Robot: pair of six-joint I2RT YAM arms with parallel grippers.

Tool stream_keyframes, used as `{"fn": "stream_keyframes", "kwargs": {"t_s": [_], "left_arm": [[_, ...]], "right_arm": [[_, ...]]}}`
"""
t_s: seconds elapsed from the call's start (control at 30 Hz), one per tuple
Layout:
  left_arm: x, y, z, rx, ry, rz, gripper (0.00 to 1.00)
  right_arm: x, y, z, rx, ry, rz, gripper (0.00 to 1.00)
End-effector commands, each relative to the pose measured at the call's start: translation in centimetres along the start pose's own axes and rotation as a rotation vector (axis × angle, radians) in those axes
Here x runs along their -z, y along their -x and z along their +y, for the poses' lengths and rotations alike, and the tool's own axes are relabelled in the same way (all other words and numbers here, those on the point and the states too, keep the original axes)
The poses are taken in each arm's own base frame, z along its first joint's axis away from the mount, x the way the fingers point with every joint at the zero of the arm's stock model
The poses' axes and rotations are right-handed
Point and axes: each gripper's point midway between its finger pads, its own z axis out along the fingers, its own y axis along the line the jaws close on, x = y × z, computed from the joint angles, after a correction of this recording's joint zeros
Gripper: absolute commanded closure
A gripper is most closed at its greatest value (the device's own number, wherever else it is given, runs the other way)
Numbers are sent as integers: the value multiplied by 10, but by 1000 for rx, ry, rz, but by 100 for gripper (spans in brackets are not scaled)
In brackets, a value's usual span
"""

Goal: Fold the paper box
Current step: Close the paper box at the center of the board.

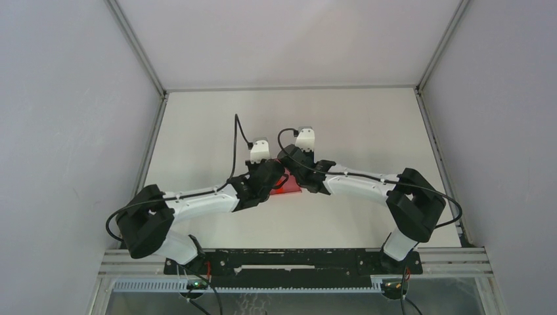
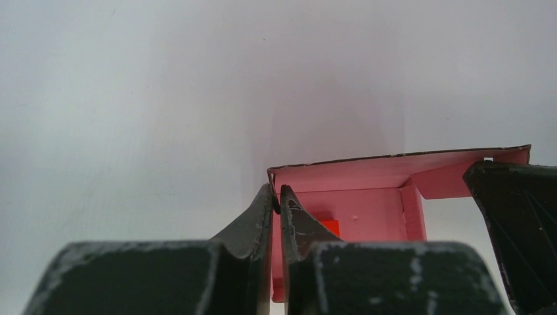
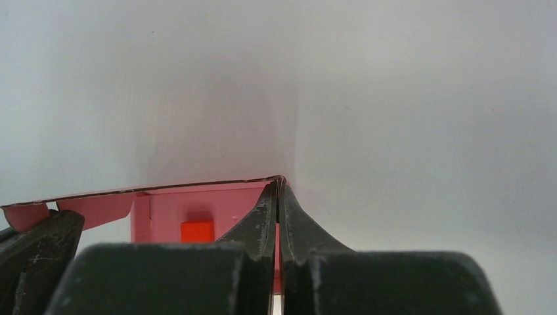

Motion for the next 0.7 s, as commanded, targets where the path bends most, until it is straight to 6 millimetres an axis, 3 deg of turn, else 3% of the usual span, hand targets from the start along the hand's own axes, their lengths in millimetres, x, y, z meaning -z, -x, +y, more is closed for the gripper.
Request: {"fn": "stream_keyframes", "kwargs": {"t_s": [0.0,0.67], "left_arm": [[13,6,-28,98,-97,-5,90],[18,5,-23,141,-48,-10,90]], "right_arm": [[20,5,37,-83,137,-11,100],[35,-8,46,-107,146,-5,100]]}}
